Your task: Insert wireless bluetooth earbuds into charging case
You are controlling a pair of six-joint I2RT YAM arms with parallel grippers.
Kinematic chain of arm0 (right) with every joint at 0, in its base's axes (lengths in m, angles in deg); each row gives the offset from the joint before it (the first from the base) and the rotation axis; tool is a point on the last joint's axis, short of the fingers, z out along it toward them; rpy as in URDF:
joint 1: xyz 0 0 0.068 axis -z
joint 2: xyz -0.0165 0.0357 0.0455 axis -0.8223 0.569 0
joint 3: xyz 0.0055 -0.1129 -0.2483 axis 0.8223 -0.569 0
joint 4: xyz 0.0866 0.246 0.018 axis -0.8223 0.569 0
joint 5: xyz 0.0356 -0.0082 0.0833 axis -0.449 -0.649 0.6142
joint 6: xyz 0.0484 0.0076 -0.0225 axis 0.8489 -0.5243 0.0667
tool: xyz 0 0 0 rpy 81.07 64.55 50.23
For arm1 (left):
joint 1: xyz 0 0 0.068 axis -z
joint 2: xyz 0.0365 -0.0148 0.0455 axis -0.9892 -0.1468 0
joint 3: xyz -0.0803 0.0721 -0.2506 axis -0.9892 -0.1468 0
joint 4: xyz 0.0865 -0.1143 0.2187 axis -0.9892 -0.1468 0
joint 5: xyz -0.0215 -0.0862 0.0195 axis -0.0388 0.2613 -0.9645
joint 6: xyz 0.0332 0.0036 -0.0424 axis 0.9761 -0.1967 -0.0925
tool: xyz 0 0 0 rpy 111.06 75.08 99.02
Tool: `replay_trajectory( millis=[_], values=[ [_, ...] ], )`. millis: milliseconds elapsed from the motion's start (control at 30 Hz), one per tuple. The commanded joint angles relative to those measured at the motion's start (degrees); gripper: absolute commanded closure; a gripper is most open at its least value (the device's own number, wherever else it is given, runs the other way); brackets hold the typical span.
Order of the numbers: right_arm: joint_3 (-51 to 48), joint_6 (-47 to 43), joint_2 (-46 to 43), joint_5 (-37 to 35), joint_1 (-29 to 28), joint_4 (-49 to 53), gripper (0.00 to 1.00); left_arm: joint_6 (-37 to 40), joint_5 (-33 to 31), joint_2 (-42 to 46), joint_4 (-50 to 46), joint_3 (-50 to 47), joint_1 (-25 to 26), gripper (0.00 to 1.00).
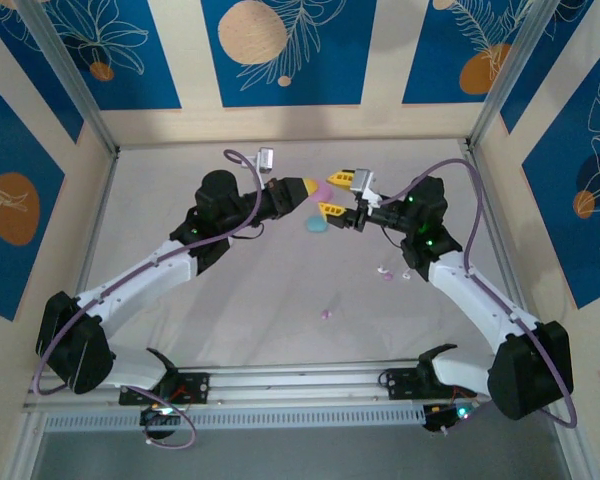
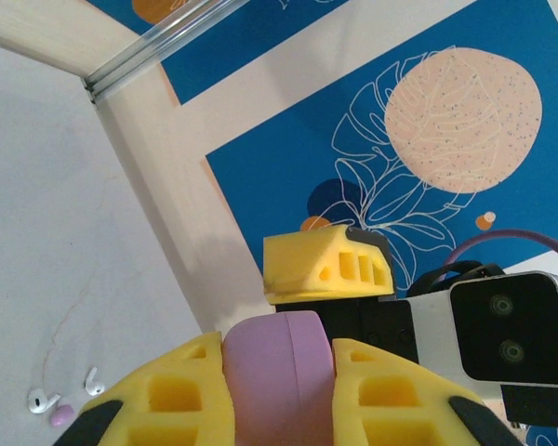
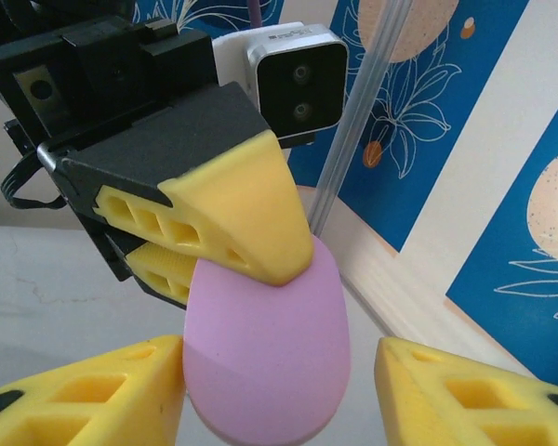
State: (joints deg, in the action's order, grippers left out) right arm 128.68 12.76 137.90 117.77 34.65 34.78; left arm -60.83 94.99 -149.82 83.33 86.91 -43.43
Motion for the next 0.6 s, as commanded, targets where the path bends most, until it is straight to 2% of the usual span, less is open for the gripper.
replay_trajectory(
  millis=[0,233,400,567],
  values=[
    [2.6,-0.7,1.0,-0.5,-0.7,-1.3,0.47,-0.9,2.0,-0.4,1.6,1.6,0.2,1.0],
    [3.1,-1.0,1.5,-1.2,-0.7,-0.2,0.51,-0.8,2.1,0.0,1.7,1.5,0.2,1.0],
    [3.3,-3.7,0.8,0.0,0.5,3.7,0.44,-0.2,1.7,0.6,1.1,1.6,0.2,1.0],
    [3.7,-3.1,0.6,1.3,1.2,4.6,0.46,0.3,1.7,0.7,0.4,1.9,0.2,1.0]
  ],
)
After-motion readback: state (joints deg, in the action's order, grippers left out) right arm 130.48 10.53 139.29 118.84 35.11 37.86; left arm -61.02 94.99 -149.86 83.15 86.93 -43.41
